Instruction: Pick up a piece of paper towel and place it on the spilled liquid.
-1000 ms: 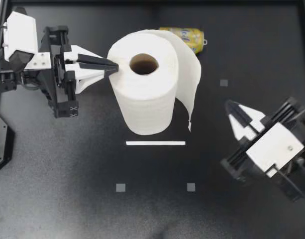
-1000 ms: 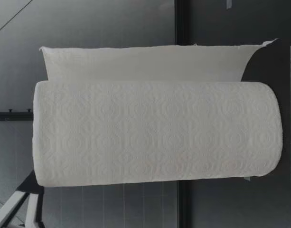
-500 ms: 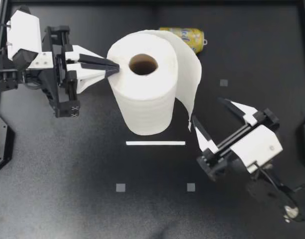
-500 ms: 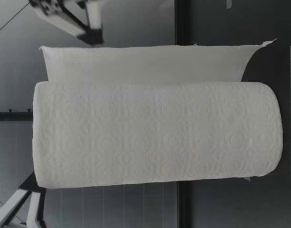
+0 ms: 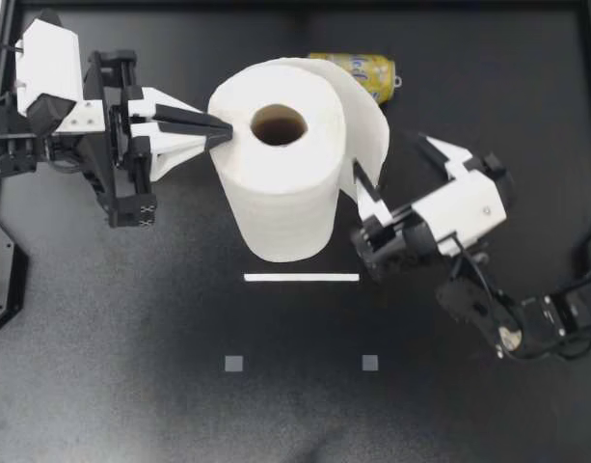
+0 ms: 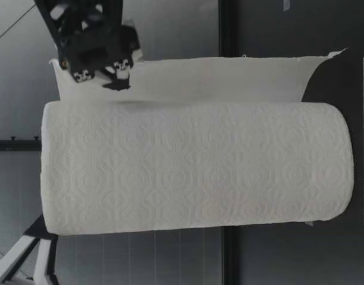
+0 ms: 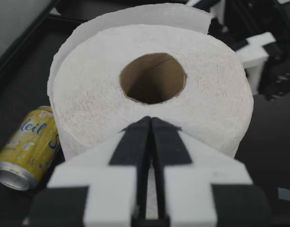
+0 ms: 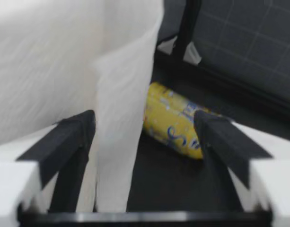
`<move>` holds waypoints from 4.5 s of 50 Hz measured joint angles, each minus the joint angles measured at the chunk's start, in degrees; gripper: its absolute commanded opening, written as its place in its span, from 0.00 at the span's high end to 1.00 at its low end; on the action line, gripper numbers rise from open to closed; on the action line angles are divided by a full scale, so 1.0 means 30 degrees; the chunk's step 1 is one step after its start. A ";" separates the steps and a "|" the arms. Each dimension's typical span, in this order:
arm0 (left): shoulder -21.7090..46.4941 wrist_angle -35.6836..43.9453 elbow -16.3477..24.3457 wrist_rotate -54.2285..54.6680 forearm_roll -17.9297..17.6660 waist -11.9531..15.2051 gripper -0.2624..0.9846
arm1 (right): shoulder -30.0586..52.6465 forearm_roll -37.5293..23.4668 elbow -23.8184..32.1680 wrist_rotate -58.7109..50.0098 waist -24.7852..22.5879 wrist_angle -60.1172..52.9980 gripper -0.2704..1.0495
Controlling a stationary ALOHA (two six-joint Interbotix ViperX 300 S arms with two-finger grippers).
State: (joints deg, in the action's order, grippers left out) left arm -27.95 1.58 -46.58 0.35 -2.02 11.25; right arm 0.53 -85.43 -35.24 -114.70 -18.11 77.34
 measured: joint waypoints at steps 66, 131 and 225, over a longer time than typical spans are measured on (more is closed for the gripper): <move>0.0352 0.0088 -0.0527 0.0000 -0.0908 0.0439 0.70 | -0.0381 0.1377 -0.3281 -0.1758 0.1084 -0.1934 0.90; 0.0557 0.0117 -0.0439 0.0000 -0.1113 0.0439 0.70 | -0.3018 -0.0586 -1.1602 -0.3457 0.9492 -0.6445 0.90; -0.0176 0.0088 -0.0820 -0.0059 -0.1172 0.0527 0.70 | 0.1260 -1.1250 -0.5186 -0.0703 2.0391 -1.9453 0.24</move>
State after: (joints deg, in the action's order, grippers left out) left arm -28.48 1.85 -49.04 0.18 -5.54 12.83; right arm 4.31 -119.18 -50.80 -116.81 43.07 18.98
